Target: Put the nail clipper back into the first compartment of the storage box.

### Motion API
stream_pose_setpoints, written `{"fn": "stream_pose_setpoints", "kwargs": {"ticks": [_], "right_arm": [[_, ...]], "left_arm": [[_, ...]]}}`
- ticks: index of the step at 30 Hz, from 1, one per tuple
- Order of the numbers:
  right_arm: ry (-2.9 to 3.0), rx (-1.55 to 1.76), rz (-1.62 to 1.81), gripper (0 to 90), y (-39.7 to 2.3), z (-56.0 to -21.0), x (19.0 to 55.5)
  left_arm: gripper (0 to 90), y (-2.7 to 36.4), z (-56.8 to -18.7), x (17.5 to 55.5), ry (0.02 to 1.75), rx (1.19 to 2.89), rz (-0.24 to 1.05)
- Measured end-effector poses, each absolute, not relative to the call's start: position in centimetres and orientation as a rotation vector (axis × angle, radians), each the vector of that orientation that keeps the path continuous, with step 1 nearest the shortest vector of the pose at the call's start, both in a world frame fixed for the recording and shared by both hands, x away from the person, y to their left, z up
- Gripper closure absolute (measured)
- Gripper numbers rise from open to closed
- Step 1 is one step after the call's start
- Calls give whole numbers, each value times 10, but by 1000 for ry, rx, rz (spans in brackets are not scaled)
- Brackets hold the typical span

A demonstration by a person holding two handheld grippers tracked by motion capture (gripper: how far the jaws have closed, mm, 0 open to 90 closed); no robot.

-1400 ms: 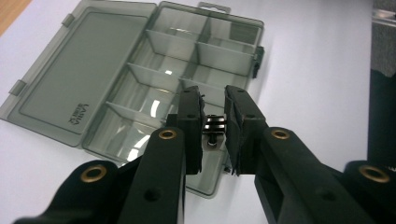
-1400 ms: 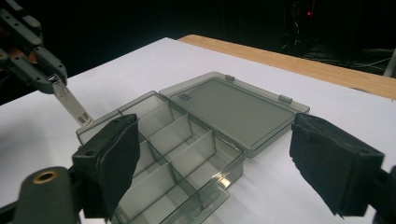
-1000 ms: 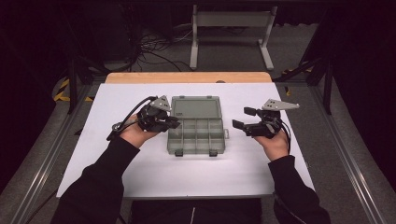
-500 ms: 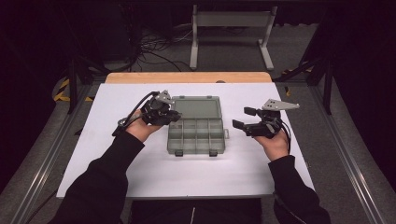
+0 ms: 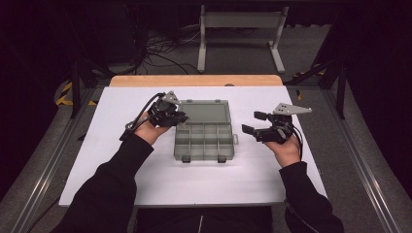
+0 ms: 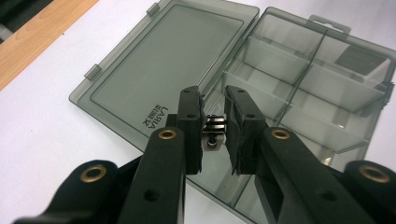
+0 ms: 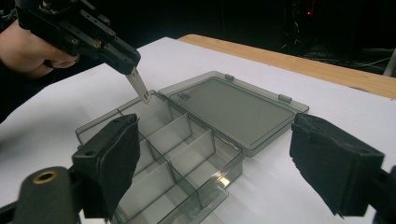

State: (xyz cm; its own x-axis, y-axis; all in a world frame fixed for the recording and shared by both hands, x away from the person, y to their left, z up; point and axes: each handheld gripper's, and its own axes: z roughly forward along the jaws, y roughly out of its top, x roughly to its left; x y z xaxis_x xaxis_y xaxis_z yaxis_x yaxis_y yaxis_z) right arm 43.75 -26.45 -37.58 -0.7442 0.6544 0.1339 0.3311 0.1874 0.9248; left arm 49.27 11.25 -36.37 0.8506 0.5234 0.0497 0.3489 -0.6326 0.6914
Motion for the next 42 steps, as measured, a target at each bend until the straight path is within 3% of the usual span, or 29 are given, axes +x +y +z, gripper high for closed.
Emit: {"fn": "stream_pose_setpoints", "kwargs": {"ticks": [42], "right_arm": [[2171,937,1581,162,-266,-375,437]], "left_arm": [[774,106,-396,502,725,2287,327]]}}
